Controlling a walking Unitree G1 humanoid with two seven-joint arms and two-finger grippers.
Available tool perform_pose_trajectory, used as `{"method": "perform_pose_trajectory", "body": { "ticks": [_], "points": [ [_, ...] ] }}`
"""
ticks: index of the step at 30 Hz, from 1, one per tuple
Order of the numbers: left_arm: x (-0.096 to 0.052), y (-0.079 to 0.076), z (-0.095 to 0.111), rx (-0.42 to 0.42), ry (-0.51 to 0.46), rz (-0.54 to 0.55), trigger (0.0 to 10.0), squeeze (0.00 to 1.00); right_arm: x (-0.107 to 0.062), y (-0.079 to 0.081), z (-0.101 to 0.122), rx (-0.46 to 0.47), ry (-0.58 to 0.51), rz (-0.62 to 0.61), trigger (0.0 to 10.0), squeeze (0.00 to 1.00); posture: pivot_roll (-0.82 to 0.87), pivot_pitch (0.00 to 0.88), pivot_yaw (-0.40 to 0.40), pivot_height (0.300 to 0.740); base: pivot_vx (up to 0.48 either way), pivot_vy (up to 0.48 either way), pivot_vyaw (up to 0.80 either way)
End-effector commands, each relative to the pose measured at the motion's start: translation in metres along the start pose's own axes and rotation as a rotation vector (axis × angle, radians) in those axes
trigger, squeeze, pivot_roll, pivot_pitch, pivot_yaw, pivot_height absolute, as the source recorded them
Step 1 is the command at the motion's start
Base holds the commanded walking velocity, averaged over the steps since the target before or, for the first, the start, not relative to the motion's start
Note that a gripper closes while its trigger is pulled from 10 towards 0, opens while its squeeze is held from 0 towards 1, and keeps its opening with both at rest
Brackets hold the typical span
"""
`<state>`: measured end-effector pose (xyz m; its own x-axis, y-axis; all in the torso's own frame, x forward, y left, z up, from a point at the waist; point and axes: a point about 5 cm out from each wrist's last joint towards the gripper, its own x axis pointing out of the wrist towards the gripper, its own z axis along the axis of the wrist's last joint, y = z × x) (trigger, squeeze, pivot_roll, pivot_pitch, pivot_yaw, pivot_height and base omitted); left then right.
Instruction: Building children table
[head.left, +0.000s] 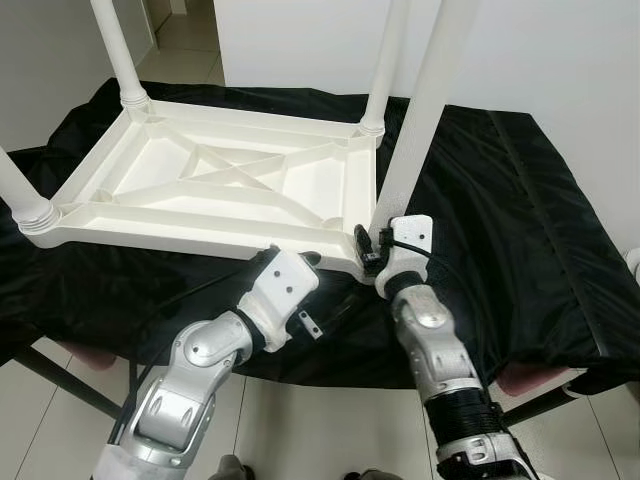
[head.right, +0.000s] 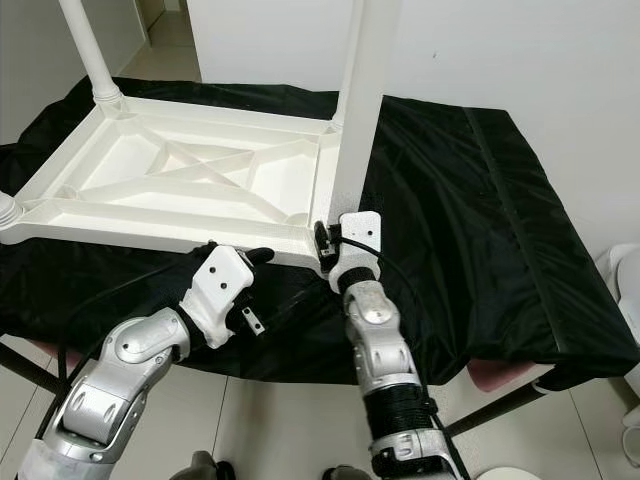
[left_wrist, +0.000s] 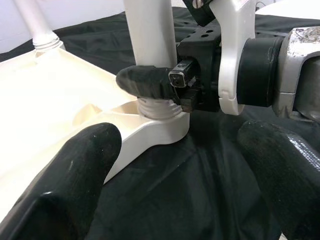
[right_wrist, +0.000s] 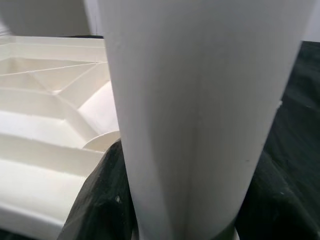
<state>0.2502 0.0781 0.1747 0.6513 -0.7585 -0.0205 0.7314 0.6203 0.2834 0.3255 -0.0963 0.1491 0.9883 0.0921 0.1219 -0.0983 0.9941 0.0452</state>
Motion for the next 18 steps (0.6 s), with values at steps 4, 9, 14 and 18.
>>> {"method": "perform_pose_trajectory", "body": {
  "ticks": [4,9,14,18],
  "points": [
    [0.0019,0.0005,-0.0026,0.001,0.015,0.035,10.0,0.0,-0.0041,0.0093,-0.0033,0.018,0.024,-0.015,10.0,0.0,-0.08,0.083,-0.016,0.74,0.0,0.0,0.0],
    [0.0028,0.0003,-0.0025,-0.001,0.012,0.04,10.0,0.0,-0.0029,0.0089,0.0013,-0.005,0.013,-0.014,10.0,0.0,-0.08,0.081,-0.022,0.74,0.0,0.0,0.0],
    [0.0024,0.0001,-0.0025,-0.002,0.011,0.043,10.0,0.0,-0.0029,0.0083,0.0011,-0.008,0.014,-0.018,10.0,0.0,-0.08,0.081,-0.025,0.74,0.0,0.0,0.0],
    [0.0017,-0.0005,-0.0026,-0.005,0.011,0.046,10.0,0.0,-0.004,0.0099,0.0002,-0.014,0.017,-0.022,10.0,0.22,-0.08,0.083,-0.027,0.74,0.0,0.0,0.0]
  ]
}}
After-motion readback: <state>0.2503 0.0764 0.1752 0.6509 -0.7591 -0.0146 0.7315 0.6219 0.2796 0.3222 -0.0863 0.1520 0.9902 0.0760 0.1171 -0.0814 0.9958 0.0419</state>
